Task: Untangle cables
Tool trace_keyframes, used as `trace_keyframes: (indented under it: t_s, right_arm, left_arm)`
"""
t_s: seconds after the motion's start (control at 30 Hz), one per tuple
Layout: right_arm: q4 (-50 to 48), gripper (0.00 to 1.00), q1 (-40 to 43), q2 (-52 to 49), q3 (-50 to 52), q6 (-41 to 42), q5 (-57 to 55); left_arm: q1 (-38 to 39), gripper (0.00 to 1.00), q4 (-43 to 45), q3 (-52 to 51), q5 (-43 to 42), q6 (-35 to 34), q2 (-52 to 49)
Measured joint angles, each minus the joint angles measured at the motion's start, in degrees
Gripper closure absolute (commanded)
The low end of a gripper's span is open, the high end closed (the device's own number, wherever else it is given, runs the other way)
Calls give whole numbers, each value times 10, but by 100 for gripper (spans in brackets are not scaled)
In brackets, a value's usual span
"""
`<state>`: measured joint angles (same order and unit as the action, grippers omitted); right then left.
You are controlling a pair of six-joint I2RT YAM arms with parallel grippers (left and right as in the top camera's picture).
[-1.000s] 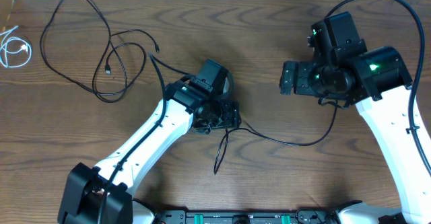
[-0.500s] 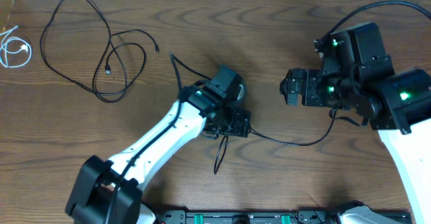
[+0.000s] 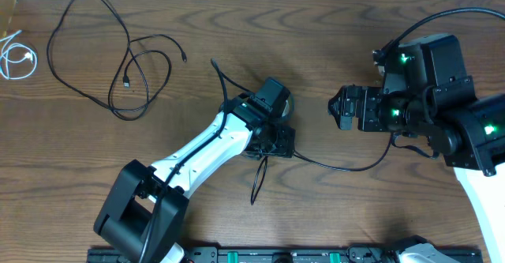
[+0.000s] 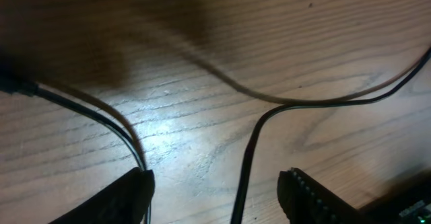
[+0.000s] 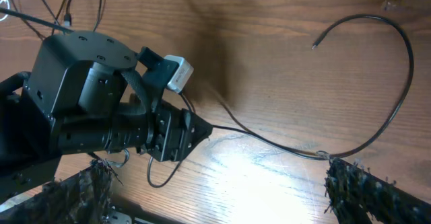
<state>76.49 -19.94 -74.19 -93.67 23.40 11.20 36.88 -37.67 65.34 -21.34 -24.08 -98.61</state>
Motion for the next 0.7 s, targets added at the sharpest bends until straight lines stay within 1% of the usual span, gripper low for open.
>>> trace_keyframes:
  t_s: [0.07, 0.3, 0.7]
  right_arm:
    - [0, 1, 0, 0, 0, 0, 2]
    - [0, 1, 0, 0, 0, -2, 10]
    - [1, 1, 0, 0, 0, -5, 26]
  left_arm:
    - [2, 42, 3, 0, -3, -1, 0]
    - [15, 42, 3, 0, -9, -1, 0]
    - [16, 56, 8, 0, -9, -5, -20]
